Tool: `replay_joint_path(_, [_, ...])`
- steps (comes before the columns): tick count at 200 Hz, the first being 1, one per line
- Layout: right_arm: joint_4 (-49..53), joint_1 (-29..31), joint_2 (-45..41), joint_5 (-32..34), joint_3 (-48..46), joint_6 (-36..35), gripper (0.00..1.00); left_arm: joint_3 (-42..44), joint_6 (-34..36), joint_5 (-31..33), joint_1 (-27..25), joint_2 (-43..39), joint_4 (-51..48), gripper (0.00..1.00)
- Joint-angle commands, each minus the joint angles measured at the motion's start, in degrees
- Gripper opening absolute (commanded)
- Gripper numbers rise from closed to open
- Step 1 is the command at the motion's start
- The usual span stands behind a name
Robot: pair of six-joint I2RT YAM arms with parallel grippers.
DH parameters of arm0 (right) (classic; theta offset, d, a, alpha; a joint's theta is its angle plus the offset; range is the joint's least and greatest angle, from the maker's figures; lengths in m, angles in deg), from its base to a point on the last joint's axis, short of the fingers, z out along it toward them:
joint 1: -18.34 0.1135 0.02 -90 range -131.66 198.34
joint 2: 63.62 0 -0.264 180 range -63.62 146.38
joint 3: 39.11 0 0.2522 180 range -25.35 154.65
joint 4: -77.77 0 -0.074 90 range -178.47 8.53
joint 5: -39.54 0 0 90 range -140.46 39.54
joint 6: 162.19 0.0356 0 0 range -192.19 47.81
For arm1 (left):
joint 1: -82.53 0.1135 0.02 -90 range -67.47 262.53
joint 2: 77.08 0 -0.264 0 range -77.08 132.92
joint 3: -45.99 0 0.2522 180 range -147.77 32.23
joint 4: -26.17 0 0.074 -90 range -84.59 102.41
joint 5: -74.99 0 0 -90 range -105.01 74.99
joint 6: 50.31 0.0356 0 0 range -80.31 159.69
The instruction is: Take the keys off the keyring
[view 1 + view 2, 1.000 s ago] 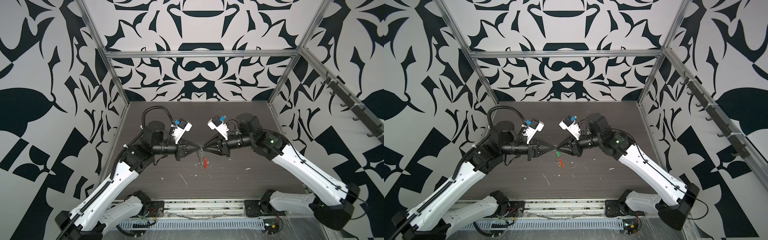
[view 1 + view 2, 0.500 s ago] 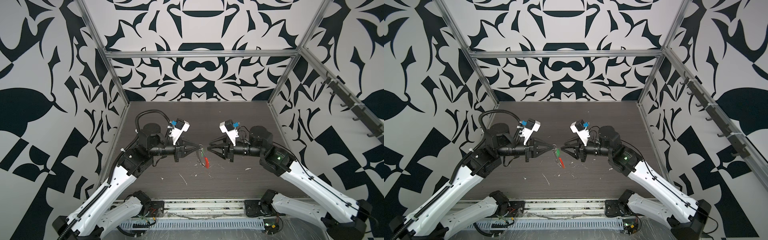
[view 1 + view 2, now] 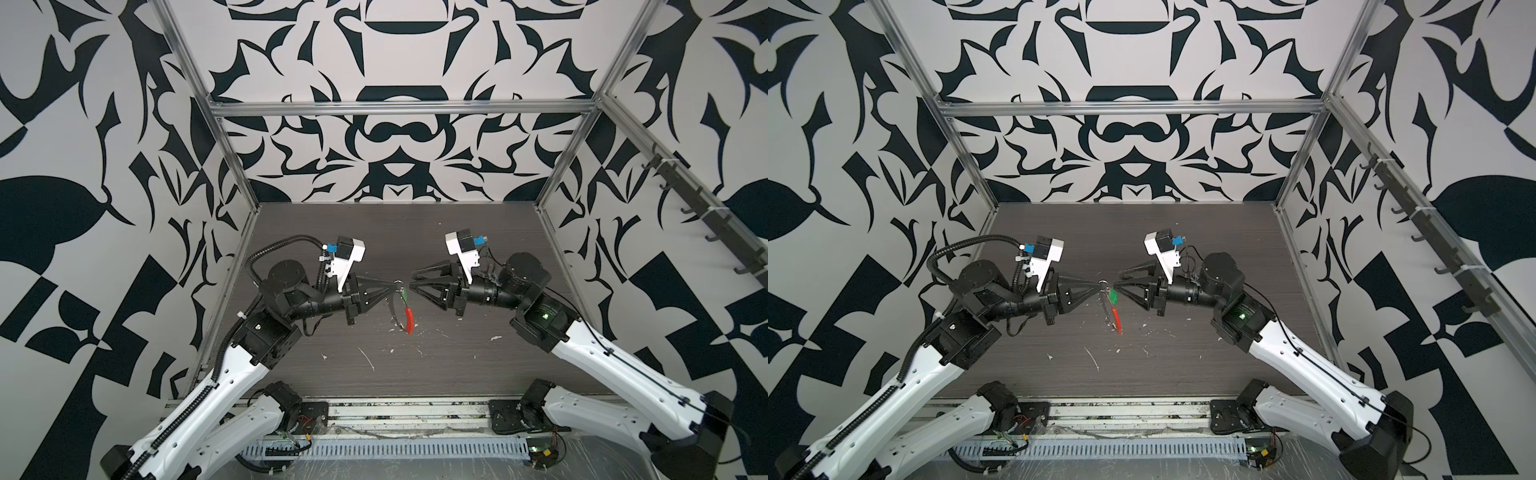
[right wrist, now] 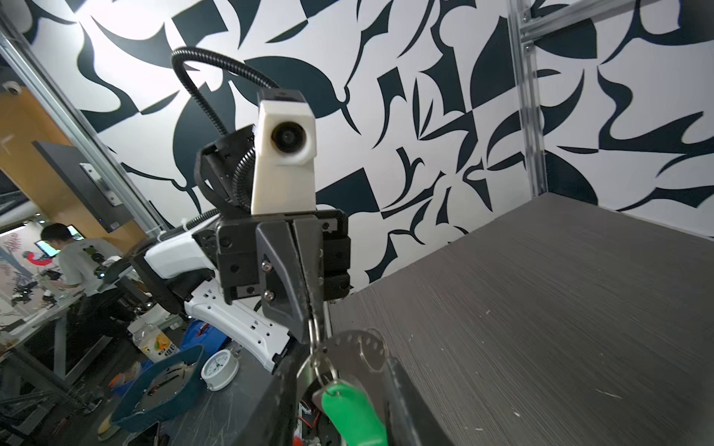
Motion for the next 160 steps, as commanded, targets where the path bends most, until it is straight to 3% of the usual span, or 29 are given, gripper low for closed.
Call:
replay_joint_path(1, [-6.9,1.1,0.6,-2.0,0.8,2.7,0.40,1.4,-1.6,2.5,-0.2,-1.2,5.1,0.00])
replay_joint_path(63, [-7.0,2.4,2.8,-1.4,1.1,2.2,0.38,2.6,-2.6,3.3,-0.2,-1.8,6.6,0.00])
replay_joint_path(160, [-5.3,2.7,3.5,-1.4,1.4,1.4,0.23,3.0,-3.5,2.9,-0.2,-1.6,7.5,0.00])
